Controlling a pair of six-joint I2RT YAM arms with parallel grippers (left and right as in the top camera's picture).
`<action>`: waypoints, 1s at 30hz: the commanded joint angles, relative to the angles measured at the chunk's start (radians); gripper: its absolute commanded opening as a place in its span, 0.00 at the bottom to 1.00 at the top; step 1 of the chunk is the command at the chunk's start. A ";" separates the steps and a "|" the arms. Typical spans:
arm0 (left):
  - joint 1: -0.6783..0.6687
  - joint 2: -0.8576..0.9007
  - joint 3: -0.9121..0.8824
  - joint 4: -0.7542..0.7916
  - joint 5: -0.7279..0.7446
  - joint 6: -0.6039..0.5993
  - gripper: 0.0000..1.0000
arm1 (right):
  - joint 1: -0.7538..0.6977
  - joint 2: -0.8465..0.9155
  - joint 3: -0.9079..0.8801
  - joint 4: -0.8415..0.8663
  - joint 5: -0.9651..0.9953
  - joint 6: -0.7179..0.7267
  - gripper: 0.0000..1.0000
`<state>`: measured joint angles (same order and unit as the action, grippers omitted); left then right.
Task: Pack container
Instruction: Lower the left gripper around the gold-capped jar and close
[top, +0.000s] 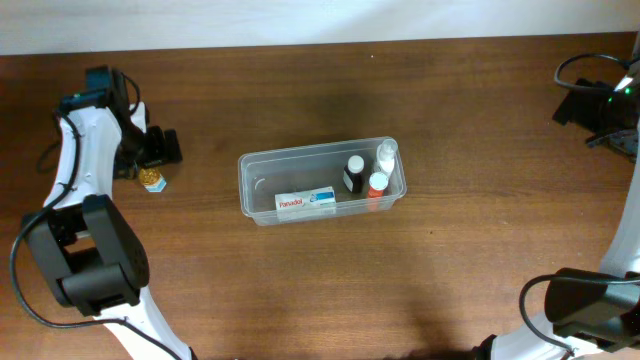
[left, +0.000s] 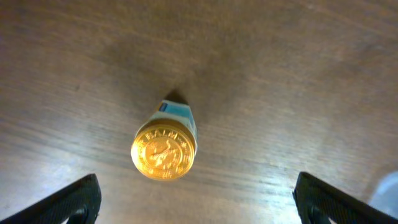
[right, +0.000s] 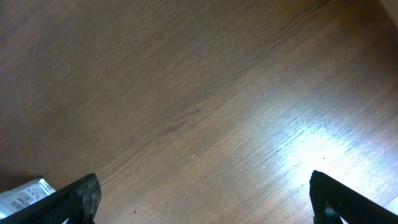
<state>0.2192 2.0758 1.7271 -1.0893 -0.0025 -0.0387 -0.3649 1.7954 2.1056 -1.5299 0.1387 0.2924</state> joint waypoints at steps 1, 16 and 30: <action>0.000 -0.013 -0.058 0.046 -0.010 -0.002 0.99 | -0.002 -0.006 0.005 0.001 0.012 0.012 0.98; 0.000 0.026 -0.113 0.106 -0.021 -0.003 0.91 | -0.002 -0.006 0.005 0.001 0.012 0.012 0.98; 0.000 0.062 -0.113 0.177 -0.021 -0.026 0.84 | -0.002 -0.006 0.005 0.001 0.012 0.012 0.98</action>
<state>0.2192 2.1254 1.6199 -0.9245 -0.0158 -0.0502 -0.3649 1.7950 2.1056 -1.5299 0.1383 0.2928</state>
